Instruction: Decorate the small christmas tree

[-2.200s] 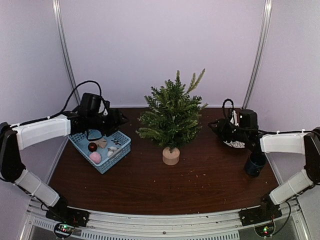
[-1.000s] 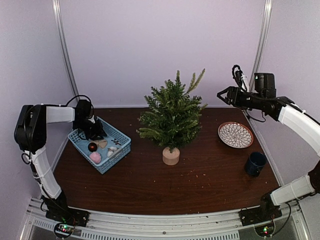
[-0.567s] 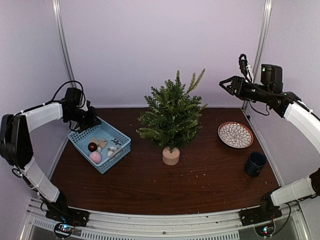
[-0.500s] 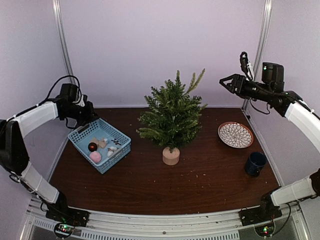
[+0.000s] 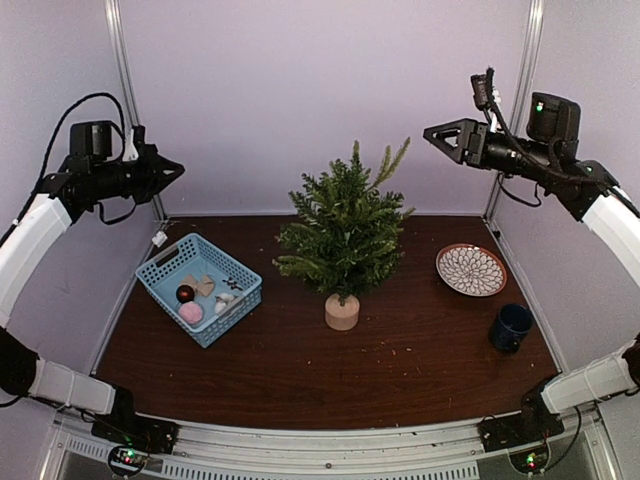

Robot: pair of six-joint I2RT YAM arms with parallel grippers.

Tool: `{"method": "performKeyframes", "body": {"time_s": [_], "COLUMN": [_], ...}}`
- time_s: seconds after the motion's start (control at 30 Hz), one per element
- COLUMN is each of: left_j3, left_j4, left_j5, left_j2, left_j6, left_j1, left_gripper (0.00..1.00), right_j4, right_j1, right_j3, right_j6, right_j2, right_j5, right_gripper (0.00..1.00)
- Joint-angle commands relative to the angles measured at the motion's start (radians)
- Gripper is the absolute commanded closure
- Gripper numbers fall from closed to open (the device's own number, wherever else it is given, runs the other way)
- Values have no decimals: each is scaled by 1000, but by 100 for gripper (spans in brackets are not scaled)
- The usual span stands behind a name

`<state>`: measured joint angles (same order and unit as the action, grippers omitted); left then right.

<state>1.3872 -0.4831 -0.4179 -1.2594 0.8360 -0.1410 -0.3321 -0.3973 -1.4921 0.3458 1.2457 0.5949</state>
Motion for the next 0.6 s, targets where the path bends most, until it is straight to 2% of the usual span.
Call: {"method": "performKeyframes", "body": {"time_s": [0.0,0.3,0.57], "left_j3": [118,398,600], "left_j4": [46,64,164], "left_j5": [-79,-206,-329], "left_j2": [30,-37,-126], "left_j6": [14,14,83], "left_j1": [-25,-86,-173], "left_gripper": [100,100,100], "right_j4": [-23,-6,20], "right_j1": [-50,-128,-206], "right_j3": [-68,-118,-154], "right_j6": [-54,-89,-97], "right_j2": [3,23,61], "right_j5": [25,45,25], "right_gripper": [40,39,39]}}
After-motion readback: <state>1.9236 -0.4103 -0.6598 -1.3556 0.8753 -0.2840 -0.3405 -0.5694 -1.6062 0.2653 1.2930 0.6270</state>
